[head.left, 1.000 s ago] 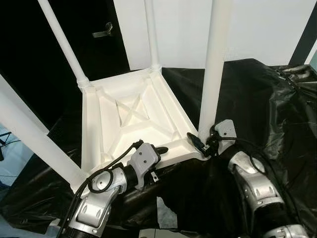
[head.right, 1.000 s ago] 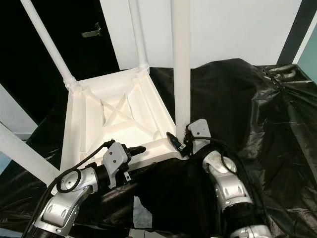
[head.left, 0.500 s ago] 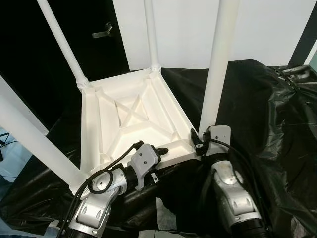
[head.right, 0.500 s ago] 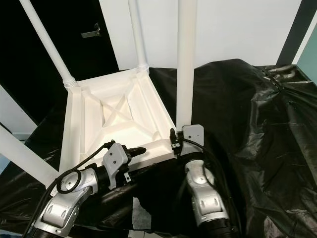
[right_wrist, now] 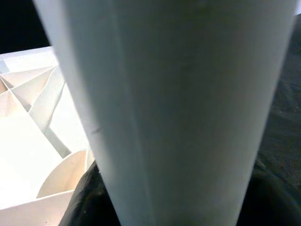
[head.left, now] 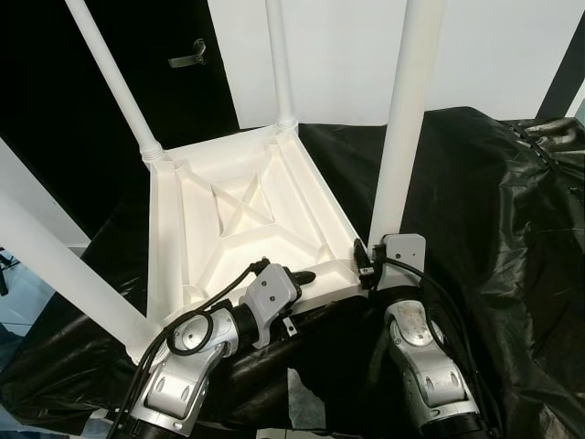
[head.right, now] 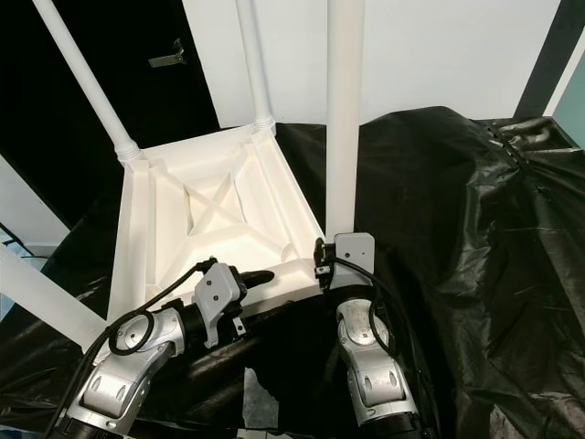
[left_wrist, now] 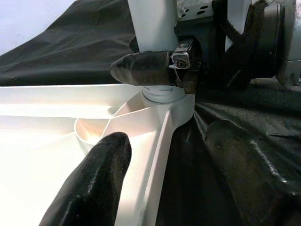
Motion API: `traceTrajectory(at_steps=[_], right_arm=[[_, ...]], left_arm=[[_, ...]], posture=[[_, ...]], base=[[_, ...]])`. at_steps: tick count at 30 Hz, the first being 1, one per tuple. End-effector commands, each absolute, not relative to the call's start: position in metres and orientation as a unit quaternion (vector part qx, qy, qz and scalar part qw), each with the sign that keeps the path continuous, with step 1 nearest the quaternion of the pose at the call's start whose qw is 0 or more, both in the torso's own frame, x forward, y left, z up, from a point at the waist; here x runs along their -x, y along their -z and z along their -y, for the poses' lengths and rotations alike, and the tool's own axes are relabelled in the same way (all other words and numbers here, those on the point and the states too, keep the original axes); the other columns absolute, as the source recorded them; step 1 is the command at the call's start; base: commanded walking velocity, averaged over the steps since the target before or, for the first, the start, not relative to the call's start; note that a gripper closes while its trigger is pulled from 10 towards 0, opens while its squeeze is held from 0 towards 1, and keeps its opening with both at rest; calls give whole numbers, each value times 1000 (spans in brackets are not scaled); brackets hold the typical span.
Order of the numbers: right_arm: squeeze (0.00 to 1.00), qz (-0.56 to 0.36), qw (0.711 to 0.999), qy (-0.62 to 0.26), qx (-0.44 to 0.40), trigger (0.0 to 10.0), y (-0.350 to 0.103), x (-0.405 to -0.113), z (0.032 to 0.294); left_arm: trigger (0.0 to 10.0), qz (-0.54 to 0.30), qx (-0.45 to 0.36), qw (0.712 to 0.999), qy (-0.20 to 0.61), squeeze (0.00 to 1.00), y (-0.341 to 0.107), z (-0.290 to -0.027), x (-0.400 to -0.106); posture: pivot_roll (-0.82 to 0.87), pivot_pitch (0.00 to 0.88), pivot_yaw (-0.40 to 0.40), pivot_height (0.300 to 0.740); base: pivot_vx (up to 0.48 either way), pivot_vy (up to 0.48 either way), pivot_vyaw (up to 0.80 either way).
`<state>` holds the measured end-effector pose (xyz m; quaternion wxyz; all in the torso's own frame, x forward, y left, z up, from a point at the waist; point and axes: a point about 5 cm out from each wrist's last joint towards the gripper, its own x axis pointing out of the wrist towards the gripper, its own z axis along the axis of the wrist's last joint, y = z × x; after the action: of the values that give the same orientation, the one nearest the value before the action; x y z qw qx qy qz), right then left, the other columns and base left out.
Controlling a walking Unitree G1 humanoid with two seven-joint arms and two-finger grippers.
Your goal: Building children table
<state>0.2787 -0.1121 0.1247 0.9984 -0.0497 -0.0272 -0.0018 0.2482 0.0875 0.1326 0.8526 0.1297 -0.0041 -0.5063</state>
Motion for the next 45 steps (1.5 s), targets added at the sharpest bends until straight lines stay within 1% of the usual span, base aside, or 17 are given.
traceTrajectory(at_steps=[1, 6, 13, 14, 15, 18, 19, 20, 24, 28, 32, 33, 35, 36, 37, 38, 45], right_arm=[[1000, 1, 998, 28, 50, 10000, -115, -275, 119], [1000, 9, 998, 11, 57, 10000, -119, -273, 118], [1000, 35, 996, -60, 57, 10000, -127, -270, 126], [0, 38, 994, -86, 58, 10000, -128, -270, 127], [0, 38, 994, -86, 58, 10000, -128, -270, 127], [0, 43, 988, -130, 65, 10000, -129, -271, 130], [0, 48, 979, -184, 79, 10000, -131, -274, 133], [0, 48, 974, -203, 85, 10000, -132, -276, 134], [0, 47, 969, -225, 92, 10000, -133, -278, 137], [0, 34, 950, -287, 120, 10000, -135, -289, 143], [0, 21, 940, -314, 130, 10000, -132, -294, 145], [0, 19, 937, -323, 135, 7529, -131, -295, 145], [0, 15, 934, -329, 139, 7529, -129, -296, 146], [0, 13, 932, -334, 143, 1804, -128, -297, 146], [0, 12, 929, -339, 145, 1804, -127, -297, 146], [0, 12, 928, -342, 145, 0, -126, -297, 146], [0, 8, 929, -343, 135, 0, -123, -296, 149]], left_arm=[[10000, 1, -134, 856, 500, 0, -131, -88, -249], [10000, 1, -133, 857, 498, 0, -131, -90, -249], [10000, -1, -131, 858, 496, 0, -130, -91, -248], [10000, -1, -132, 859, 496, 0, -130, -91, -248], [10000, -1, -132, 859, 496, 0, -130, -91, -248], [10000, -2, -132, 858, 496, 0, -130, -92, -248], [10000, -2, -133, 858, 495, 0, -130, -92, -249], [10000, -3, -134, 858, 495, 0, -130, -92, -249], [10000, -3, -135, 858, 495, 0, -130, -92, -249], [10000, -3, -136, 858, 495, 0, -130, -93, -250], [10000, -3, -137, 858, 494, 0, -130, -94, -250], [10000, -3, -137, 859, 494, 0, -130, -94, -250], [10000, -3, -137, 859, 493, 0, -130, -94, -250], [10000, -3, -137, 859, 493, 0, -130, -94, -250], [10000, -3, -137, 859, 493, 0, -130, -94, -250], [10000, -3, -137, 860, 492, 0, -130, -95, -249], [10000, -5, -137, 859, 493, 0, -131, -95, -248]], posture=[[10, 0, 96, 740], [10, 0, 94, 740], [10, 0, 95, 740], [11, 0, 97, 740], [11, 0, 97, 740], [13, 0, 99, 740], [14, 0, 102, 740], [16, 0, 102, 740], [17, 0, 104, 740], [22, 0, 103, 740], [27, 0, 102, 740], [31, 0, 101, 740], [32, 0, 101, 740], [33, 0, 101, 740], [35, 0, 100, 740], [35, 0, 102, 740], [31, 0, 106, 740]], base=[[0, 0, 0], [0, 0, 0], [0, 0, 0], [0, 0, 0], [0, 0, 0], [0, 0, 0], [0, 0, 0], [0, 0, 0], [0, 0, 0], [0, 0, 0], [0, 0, 0], [0, 0, 0], [0, 0, 0], [0, 0, 0], [0, 0, 0], [0, 0, 0], [0, 0, 0]])
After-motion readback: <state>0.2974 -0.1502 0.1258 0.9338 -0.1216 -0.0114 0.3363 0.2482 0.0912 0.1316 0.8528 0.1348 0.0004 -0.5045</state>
